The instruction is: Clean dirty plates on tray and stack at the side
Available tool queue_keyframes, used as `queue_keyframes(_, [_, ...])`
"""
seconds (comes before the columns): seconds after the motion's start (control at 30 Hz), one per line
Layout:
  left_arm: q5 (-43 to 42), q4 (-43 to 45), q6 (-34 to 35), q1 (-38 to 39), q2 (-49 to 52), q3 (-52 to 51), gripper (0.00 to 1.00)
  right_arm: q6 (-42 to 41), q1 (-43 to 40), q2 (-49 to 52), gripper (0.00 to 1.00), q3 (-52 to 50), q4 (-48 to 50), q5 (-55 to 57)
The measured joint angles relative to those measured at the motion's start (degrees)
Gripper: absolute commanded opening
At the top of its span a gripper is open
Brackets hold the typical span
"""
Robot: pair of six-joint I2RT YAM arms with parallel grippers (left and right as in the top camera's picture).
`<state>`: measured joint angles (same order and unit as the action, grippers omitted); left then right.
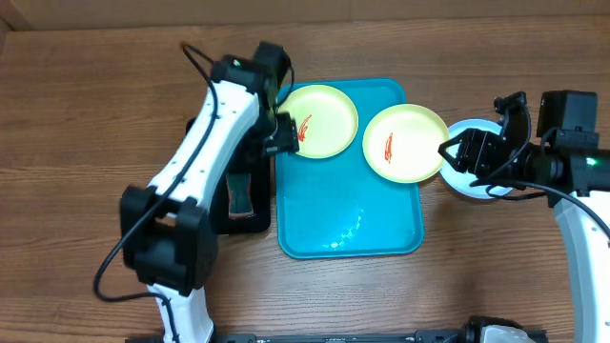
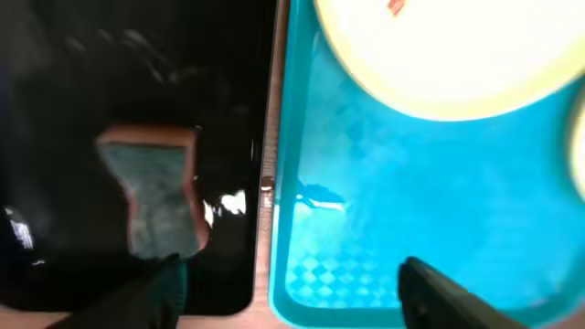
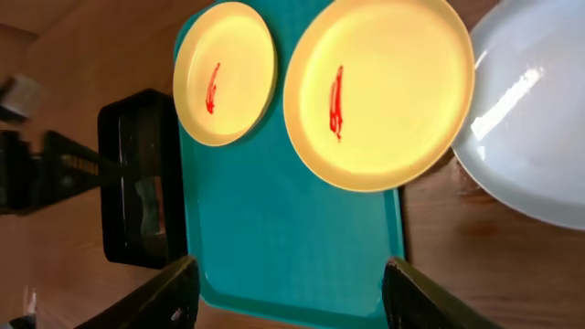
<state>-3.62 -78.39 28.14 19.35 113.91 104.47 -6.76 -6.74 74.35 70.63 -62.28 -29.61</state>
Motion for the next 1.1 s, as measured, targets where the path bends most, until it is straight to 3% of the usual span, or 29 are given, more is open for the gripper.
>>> queue_keyframes(0.07, [1.0, -1.6, -1.0, -0.4, -1.9, 3.0, 0.98, -1.0, 2.0, 0.7, 0.63, 0.0, 1.3, 0.0])
queue_keyframes(0.1, [1.9, -3.0, -1.2, -0.6, -3.1, 4.9, 1.00, -1.5, 3.1, 1.1, 0.63, 0.0, 1.9, 0.0])
queue_keyframes(0.37, [7.8, -8.6, -1.8, -7.2, -14.6, 13.2, 1.00, -8.9, 17.6, 14.1, 0.63, 0.0, 10.8, 6.3])
queue_keyframes(0.47, [8.3, -9.9, -1.7, -10.5, -18.2, 13.4, 1.00, -10.7, 19.3, 18.6, 0.63, 0.0, 12.3, 10.4])
queue_keyframes(0.63, [8.6, -12.6, -1.7, -12.1, -19.8, 13.4, 1.00, -12.2, 15.5, 20.8, 0.63, 0.1, 14.4, 19.6])
queue_keyframes(0.9, [8.6, -13.8, -1.7, -12.1, -19.7, 13.3, 1.00, -4.8, 4.0, 20.8, 0.63, 0.2, 21.6, 25.4])
queue_keyframes(1.1, [8.6, -13.8, -1.8, -12.1, -19.7, 13.3, 1.00, 0.3, 1.7, 23.5, 0.63, 0.5, 25.5, 26.3])
